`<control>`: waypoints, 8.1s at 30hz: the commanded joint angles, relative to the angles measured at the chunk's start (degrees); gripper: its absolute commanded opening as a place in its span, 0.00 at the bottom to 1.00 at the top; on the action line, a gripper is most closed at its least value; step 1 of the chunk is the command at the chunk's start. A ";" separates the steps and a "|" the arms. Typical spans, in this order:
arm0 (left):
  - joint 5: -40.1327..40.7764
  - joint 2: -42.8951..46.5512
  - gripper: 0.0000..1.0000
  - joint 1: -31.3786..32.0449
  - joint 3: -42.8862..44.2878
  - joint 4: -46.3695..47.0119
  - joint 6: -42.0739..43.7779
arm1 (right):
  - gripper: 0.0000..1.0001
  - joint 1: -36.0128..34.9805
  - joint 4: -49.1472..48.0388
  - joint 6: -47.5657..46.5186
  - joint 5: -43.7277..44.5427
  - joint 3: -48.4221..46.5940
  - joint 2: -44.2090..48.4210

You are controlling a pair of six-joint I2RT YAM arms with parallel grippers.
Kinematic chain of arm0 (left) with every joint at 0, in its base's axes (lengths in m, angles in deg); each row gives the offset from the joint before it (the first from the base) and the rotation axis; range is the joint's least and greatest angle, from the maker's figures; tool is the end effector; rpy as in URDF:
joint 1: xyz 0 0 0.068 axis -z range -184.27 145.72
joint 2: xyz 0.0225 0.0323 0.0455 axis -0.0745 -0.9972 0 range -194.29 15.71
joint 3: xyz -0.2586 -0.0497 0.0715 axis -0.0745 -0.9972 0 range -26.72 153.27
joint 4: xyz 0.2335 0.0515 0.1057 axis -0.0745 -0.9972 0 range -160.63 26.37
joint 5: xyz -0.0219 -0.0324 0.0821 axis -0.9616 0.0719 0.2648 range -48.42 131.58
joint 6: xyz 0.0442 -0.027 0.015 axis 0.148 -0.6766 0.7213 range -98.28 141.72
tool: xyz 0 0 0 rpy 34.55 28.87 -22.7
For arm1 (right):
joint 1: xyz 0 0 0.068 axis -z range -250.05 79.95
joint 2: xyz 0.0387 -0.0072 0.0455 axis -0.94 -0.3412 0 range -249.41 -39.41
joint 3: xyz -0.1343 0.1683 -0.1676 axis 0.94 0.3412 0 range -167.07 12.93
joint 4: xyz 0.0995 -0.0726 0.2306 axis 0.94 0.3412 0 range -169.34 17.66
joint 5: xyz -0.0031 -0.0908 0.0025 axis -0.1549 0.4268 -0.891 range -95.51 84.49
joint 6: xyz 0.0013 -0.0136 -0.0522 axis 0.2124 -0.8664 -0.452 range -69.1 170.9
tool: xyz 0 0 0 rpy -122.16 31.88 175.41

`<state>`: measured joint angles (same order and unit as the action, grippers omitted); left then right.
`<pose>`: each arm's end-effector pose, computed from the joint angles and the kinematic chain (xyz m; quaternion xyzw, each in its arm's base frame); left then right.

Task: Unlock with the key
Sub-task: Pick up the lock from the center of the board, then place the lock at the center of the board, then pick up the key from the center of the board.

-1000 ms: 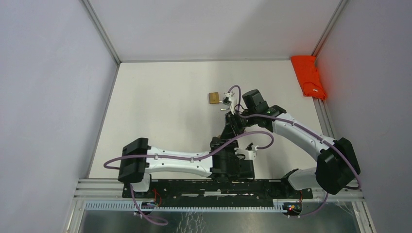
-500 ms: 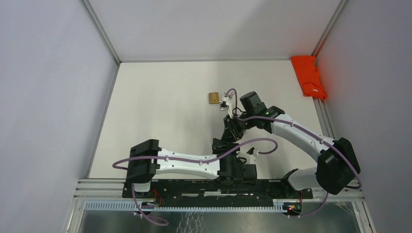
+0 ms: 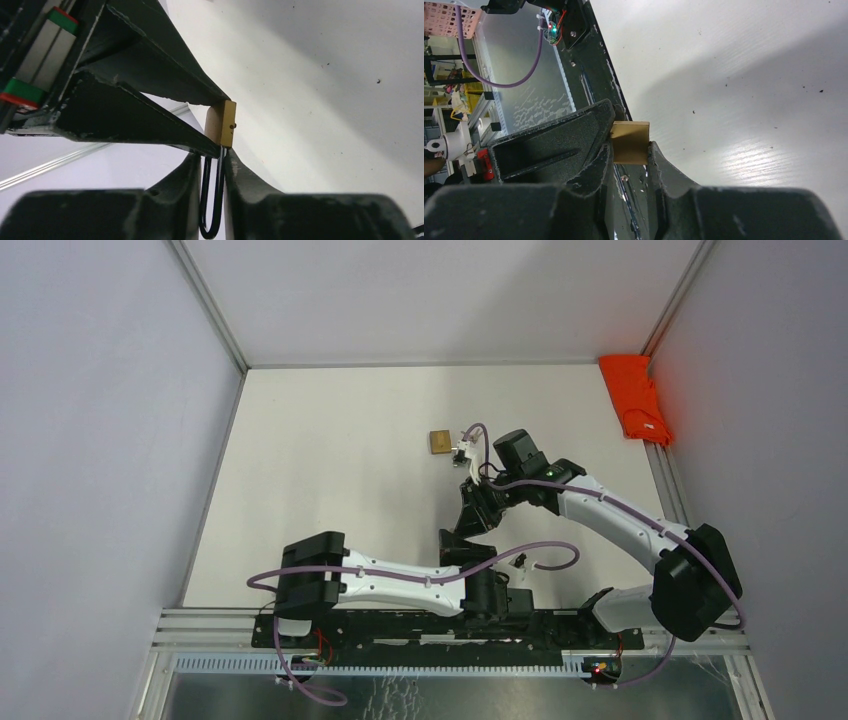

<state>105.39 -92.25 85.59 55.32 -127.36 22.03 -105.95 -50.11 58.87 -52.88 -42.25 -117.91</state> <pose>0.0327 -0.3485 0.2218 0.6000 0.6006 0.3733 0.3741 0.2080 0.1829 0.2525 -0.3344 0.8105 0.4628 0.1306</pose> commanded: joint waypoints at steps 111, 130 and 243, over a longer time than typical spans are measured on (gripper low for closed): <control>-72.59 49.92 0.36 -40.90 -14.60 33.28 -8.50 | 0.00 -0.63 -98.44 38.12 -1.16 21.47 8.71; -23.04 51.15 0.39 -40.83 -8.50 18.78 -19.57 | 0.00 -1.92 -56.69 32.84 18.39 18.41 4.23; -38.94 36.42 0.28 -40.82 -13.05 32.27 -19.79 | 0.35 -3.67 -4.58 11.87 66.21 -6.01 -19.12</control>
<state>66.77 -55.64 44.72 41.48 -97.33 3.08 -109.77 -55.42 71.59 13.45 -45.39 -136.86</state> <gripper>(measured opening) 0.286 0.361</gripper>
